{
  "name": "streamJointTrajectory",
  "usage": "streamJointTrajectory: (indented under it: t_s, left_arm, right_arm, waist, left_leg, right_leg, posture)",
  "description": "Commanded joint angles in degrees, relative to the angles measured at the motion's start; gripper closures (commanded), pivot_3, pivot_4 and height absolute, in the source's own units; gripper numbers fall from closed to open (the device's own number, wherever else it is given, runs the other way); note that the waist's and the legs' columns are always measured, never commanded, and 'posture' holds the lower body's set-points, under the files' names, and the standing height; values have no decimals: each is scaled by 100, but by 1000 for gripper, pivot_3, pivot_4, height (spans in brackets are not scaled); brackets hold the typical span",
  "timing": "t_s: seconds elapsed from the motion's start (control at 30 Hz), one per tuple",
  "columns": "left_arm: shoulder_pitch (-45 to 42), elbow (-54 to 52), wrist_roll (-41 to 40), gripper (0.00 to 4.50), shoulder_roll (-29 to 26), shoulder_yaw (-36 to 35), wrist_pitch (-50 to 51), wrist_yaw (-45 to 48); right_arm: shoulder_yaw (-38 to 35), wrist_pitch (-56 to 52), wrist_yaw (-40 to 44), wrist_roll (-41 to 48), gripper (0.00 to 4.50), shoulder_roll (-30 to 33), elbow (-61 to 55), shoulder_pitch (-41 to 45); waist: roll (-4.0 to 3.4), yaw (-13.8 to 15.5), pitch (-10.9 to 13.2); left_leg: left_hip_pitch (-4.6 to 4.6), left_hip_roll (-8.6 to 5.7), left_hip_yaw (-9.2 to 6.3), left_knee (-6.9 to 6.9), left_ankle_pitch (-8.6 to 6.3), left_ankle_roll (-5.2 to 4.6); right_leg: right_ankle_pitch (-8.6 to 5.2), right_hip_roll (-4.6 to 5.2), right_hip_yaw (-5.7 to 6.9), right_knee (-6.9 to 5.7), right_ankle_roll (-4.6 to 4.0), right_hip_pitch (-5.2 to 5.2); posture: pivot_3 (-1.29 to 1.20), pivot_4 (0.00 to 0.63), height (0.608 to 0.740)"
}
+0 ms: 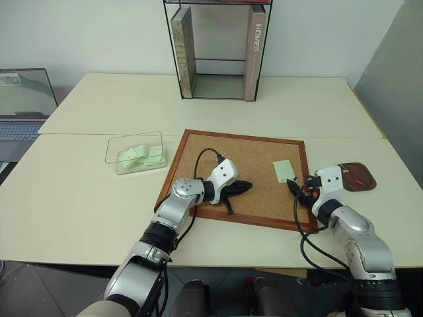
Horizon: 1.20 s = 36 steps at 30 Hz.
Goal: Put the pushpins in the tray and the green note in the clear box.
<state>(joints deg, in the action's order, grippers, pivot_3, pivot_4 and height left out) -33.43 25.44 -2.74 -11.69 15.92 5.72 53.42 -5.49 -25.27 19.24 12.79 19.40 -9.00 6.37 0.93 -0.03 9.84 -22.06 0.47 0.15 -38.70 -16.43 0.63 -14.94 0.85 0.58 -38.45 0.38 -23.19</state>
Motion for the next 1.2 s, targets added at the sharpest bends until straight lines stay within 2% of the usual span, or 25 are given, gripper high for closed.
streamJointTrajectory:
  t_s: [0.03, 0.37, 0.83, 1.2]
  left_arm:
    - [243, 116, 114, 4500, -2, 241, 161, 115]
    - [371, -81, 112, 4500, -59, 273, 215, 144]
    - [491, -209, 185, 4500, -106, 290, 306, 73]
    - [519, -208, 204, 4500, -120, 318, 329, 9]
  right_arm:
    - [14, 214, 17, -55, 2559, -8, -82, 36]
    - [103, 283, 88, -87, 4466, 8, -288, -55]
    - [420, 706, 317, -157, 4466, -19, -1051, -325]
    - [199, 711, 277, -143, 4466, 7, -1208, -289]
  waist:
    - [0, 0, 0]
    - [0, -8, 0]
    - [-3, -9, -3]
    - [3, -6, -15]
  left_leg:
    - [-1, 0, -1, 0, 0, 0]
    - [-1, 4, 0, 10, 0, 0]
    - [6, 5, 2, 63, 0, 0]
    - [11, 1, 4, 62, 0, 0]
  right_leg:
    - [0, 0, 0, 1, 0, 0]
    - [0, 1, 0, 16, 0, 0]
    - [3, 1, -1, 48, 3, -1]
    - [3, 4, -2, 48, 3, 3]
  posture:
    - [0, 150, 740]
    - [0, 150, 740]
    - [0, 150, 740]
    - [0, 150, 740]
